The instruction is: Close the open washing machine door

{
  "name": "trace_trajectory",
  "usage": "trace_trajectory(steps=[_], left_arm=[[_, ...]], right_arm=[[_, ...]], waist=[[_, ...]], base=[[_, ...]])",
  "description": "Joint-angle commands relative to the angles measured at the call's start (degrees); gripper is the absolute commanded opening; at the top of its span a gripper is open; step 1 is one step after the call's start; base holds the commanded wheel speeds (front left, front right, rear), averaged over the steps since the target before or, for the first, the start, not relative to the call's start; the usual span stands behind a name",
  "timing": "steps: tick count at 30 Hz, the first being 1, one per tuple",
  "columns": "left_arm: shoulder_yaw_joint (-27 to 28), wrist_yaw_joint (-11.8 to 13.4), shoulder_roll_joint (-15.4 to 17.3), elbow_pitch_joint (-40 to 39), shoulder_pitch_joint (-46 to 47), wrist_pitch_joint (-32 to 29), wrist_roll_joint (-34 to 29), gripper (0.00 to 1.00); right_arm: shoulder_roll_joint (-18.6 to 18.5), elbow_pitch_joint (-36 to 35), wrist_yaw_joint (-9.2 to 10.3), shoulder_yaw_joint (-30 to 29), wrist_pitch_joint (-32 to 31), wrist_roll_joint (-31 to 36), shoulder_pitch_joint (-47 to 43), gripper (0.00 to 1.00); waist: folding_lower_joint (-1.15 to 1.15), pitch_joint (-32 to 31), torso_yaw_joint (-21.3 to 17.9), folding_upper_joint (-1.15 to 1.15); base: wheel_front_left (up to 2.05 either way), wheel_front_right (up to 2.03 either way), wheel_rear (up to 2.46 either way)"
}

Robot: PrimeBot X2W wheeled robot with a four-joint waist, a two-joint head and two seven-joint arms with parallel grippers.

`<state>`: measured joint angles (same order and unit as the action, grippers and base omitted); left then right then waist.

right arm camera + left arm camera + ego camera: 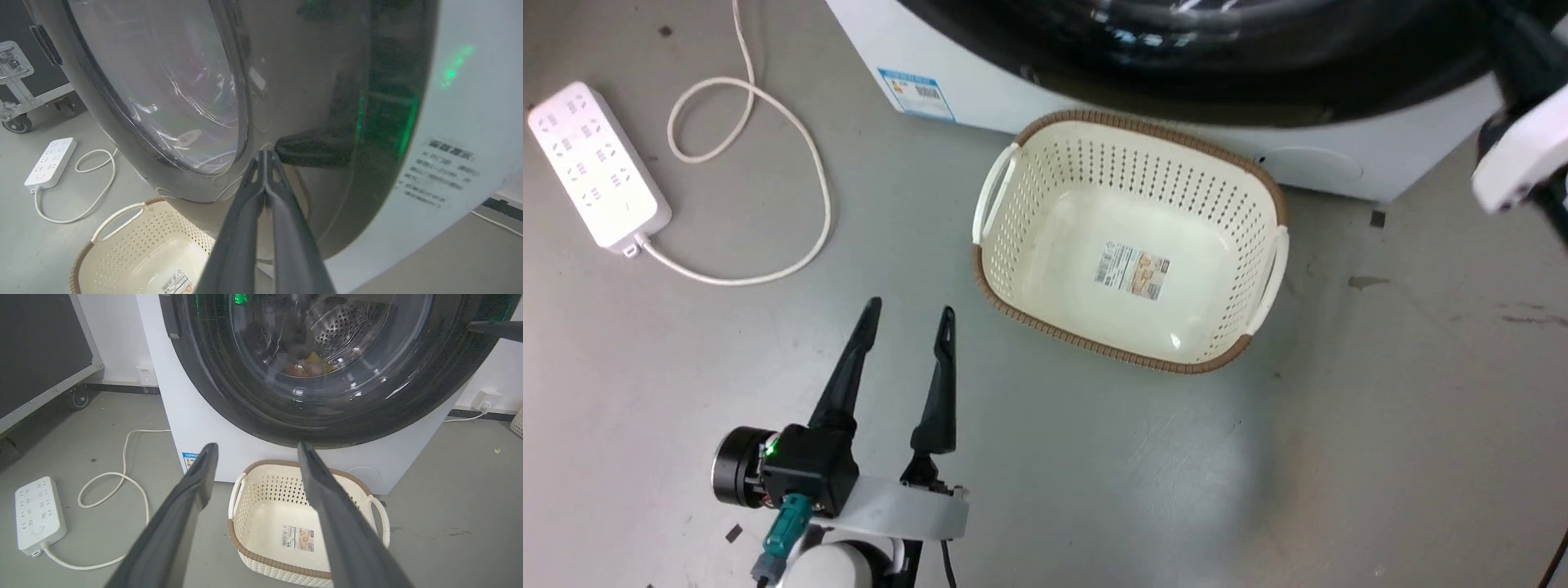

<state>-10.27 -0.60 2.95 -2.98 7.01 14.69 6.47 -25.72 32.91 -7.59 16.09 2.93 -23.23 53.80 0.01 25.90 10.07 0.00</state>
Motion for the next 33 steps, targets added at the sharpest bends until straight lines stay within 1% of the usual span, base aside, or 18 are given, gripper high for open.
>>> trace_trajectory(steps=[1,7,13,15,20,21,22,23,25,28,30,33], left_arm=[[-0.1,0.3,-0.1,-0.2,0.7,0.3,0.2,1.00],[-0.8,0.9,-0.1,0.1,1.4,0.3,0.6,1.00],[-0.9,1.2,-0.1,0.5,2.0,0.3,0.9,1.00],[-0.9,1.3,-0.1,0.6,2.1,0.3,1.0,1.00],[-0.1,0.8,-0.1,1.7,1.2,0.3,1.2,1.00],[0.2,0.7,-0.1,1.8,0.9,0.3,1.3,1.00],[0.5,0.6,-0.1,2.0,0.6,0.3,1.5,1.00],[0.8,0.5,-0.1,2.1,0.3,0.3,1.8,1.00],[1.6,0.2,-0.1,2.5,-0.6,0.3,2.0,1.00],[2.5,0.0,-0.1,3.1,-2.2,0.3,2.6,1.00],[3.2,-0.3,-0.1,3.8,-3.4,0.3,3.1,1.00],[3.7,-1.6,-0.1,4.7,-4.9,0.3,3.7,1.00]], right_arm=[[-0.8,0.7,0.10,-0.1,0.3,-0.2,1.5,0.00],[-0.9,6.4,0.10,-1.0,2.4,-0.5,6.8,0.00],[0.0,10.6,0.10,-0.7,4.9,-0.4,9.0,0.00],[0.2,11.7,0.10,-0.2,5.6,-0.8,9.1,0.00],[1.1,13.2,0.10,2.6,8.7,-3.5,5.4,0.00],[1.2,13.0,0.10,3.2,9.3,-3.9,4.2,0.17],[1.2,12.6,0.10,3.7,10.0,-4.2,2.7,0.80],[1.3,12.2,0.10,4.1,10.5,-4.5,1.1,1.00],[1.5,11.1,0.10,4.4,11.4,-4.9,-2.4,1.00],[2.1,8.1,0.10,3.2,11.9,-4.9,-8.4,1.00],[3.6,4.3,0.10,1.5,12.0,-5.1,-13.2,1.00],[5.8,-2.5,0.10,-1.1,12.0,-3.7,-21.6,1.00]], waist=[[-0.01,0.6,0.1,0.00],[-0.01,1.8,0.1,0.00],[-0.01,1.7,-0.5,0.00],[-0.01,1.1,-0.8,0.00],[-0.01,-3.7,-1.8,0.00],[-0.01,-4.8,-2.1,0.00],[-0.01,-6.2,-2.4,0.00],[-0.01,-7.4,-2.7,0.00],[-0.01,-10.2,-3.4,0.00],[-0.01,-14.0,-4.7,0.00],[-0.01,-16.5,-5.6,0.00],[-0.01,-19.6,-6.9,0.00]], base=[[0.00,0.00,0.00],[0.00,0.00,0.00],[0.00,0.00,0.00],[0.00,0.00,0.00],[0.00,0.00,0.00],[0.00,0.00,0.00],[0.00,0.00,0.00],[0.00,0.00,0.00],[0.00,0.00,0.00],[0.00,0.00,0.00],[0.00,0.00,0.00],[0.00,0.00,0.00]])
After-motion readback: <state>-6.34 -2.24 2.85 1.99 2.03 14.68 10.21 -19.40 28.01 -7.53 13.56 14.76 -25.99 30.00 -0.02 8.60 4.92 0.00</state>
